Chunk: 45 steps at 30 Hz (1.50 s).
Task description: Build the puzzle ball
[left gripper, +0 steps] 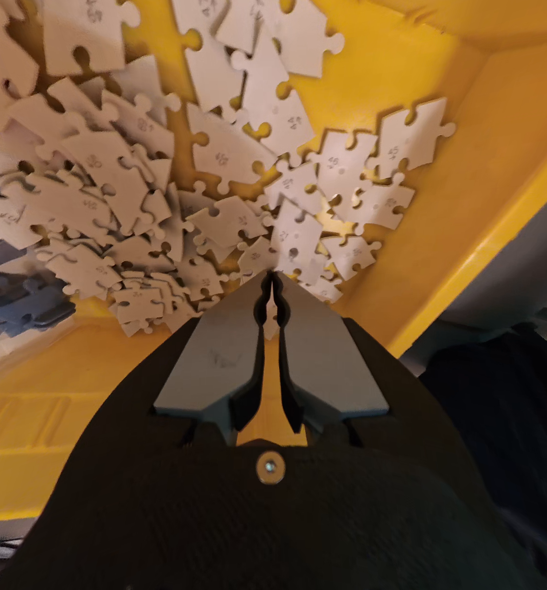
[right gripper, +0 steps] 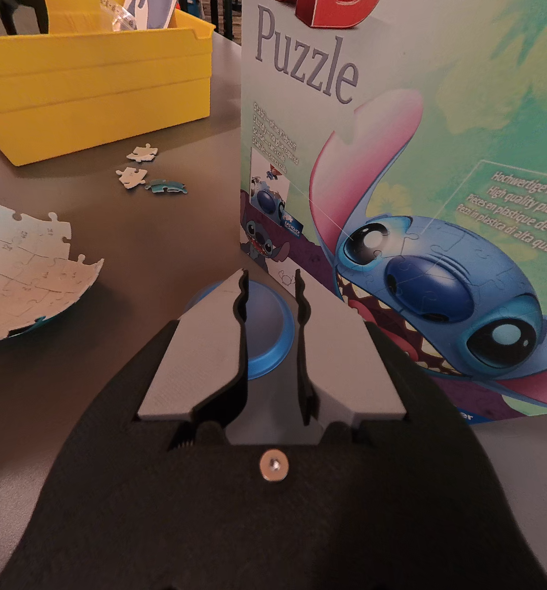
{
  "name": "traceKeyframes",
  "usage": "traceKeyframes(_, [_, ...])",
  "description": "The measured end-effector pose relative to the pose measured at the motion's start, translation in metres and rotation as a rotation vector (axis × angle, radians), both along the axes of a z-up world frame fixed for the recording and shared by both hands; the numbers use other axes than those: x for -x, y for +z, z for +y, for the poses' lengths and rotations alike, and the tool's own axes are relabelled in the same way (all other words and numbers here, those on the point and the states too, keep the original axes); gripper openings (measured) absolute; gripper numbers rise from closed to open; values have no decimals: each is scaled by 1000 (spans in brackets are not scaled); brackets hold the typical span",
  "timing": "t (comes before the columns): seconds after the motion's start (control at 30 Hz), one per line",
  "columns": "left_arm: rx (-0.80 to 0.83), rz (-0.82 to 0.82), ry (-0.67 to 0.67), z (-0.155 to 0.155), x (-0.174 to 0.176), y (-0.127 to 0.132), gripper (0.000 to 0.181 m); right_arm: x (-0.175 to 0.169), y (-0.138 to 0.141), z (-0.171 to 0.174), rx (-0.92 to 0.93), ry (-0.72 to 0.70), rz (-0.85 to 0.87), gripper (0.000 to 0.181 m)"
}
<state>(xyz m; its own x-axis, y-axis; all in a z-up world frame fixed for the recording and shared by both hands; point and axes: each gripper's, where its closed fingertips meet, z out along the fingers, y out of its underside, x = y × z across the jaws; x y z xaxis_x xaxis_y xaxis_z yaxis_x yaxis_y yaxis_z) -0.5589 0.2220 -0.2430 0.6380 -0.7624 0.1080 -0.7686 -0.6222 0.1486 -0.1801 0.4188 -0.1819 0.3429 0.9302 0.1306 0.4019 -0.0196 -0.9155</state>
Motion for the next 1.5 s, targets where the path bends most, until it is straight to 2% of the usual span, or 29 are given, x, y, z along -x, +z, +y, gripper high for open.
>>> traceKeyframes(0.17, [58, -63, -71, -12, -22, 1, 0, 0, -1, 0, 1, 0, -6, 26])
traceKeyframes(0.23, [-3, -31, -93, -4, -18, 3, 0, 0, -1, 0, -2, 0, -4, 26])
traceKeyframes(0.43, [-216, -15, 7, 24, 3, 30, 0, 1, 0, 0, 3, 5, 2, 26])
traceKeyframes(0.6, [-176, 33, 17, 25, 11, 17, 0, 2, -1, -2, -4, 8, -7, 26])
traceKeyframes(0.8, [-129, 115, 97, 13, 34, 15, 0, 1, 1, 0, 2, 2, 7, 26])
traceKeyframes(1.1, [-36, 109, 112, 12, 26, -5, 0, 1, -1, 1, -6, -2, -10, 26])
traceKeyframes(1.17, [-10, 78, 107, 4, 18, -3, 13, 0, -2, 2, -3, -7, -13, 26])
traceKeyframes(1.2, [32, 18, 86, -4, 6, -2, 0, 0, -3, 2, -2, -8, -13, 26])
traceKeyframes(1.23, [31, -10, 61, -6, 0, 0, 0, 0, -3, 2, 0, -8, -13, 26])
traceKeyframes(1.33, [-57, 40, 37, 5, 6, 7, 1, 0, -4, 2, 1, -6, -17, 27])
traceKeyframes(1.43, [-69, 37, 67, 4, 12, 11, 6, 0, -4, 2, -1, -6, -21, 26])
traceKeyframes(1.5, [-45, 97, 122, -2, 27, 11, 6, 0, -4, 2, -2, -6, -19, 26])
